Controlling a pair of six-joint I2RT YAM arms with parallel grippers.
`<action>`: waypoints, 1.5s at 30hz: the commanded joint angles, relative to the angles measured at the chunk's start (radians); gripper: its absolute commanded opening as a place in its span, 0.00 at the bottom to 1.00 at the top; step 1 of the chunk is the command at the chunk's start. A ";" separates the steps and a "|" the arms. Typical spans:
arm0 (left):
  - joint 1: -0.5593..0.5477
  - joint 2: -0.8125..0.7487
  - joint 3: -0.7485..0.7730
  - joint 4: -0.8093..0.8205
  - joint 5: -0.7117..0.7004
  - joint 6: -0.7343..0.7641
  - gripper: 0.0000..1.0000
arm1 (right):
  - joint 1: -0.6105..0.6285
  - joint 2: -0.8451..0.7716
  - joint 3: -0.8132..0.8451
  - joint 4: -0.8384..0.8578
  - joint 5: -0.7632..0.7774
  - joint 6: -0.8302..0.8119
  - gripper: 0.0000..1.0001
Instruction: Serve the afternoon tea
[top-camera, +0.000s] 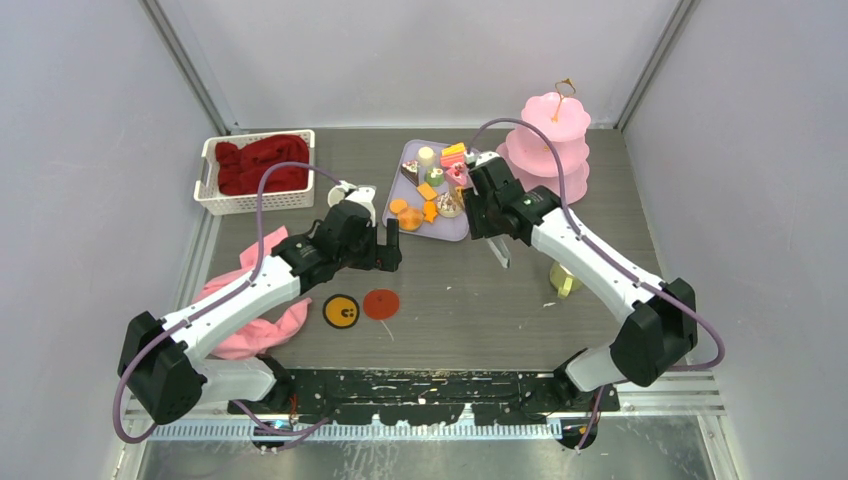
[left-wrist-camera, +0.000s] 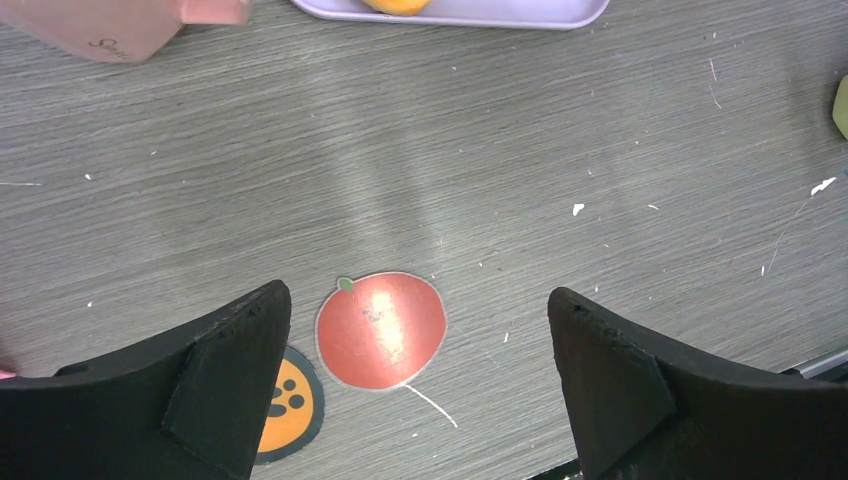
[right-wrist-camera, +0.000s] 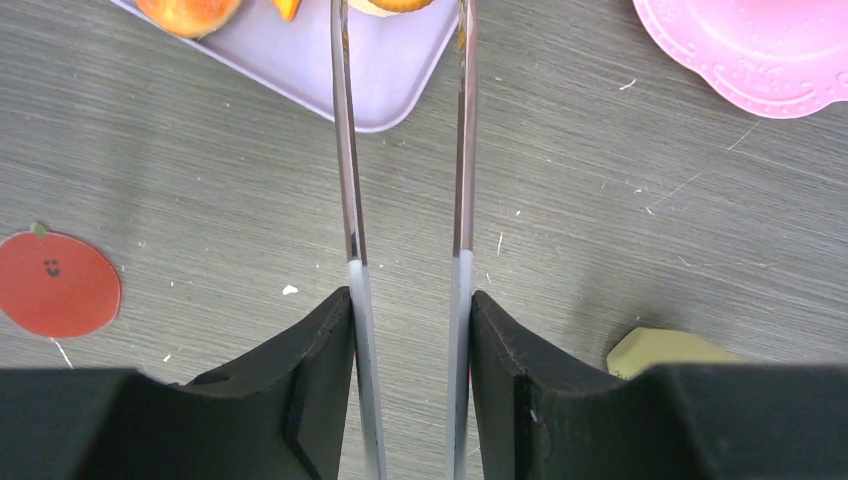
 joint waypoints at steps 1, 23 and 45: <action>0.005 -0.009 0.013 0.030 0.000 -0.003 0.99 | -0.035 -0.049 0.071 0.043 0.027 -0.013 0.31; 0.005 0.016 0.013 0.044 0.027 -0.002 0.99 | -0.343 0.012 0.112 0.151 -0.103 -0.024 0.30; 0.006 0.026 0.003 0.046 0.033 -0.008 0.99 | -0.426 0.147 0.168 0.267 -0.076 0.004 0.30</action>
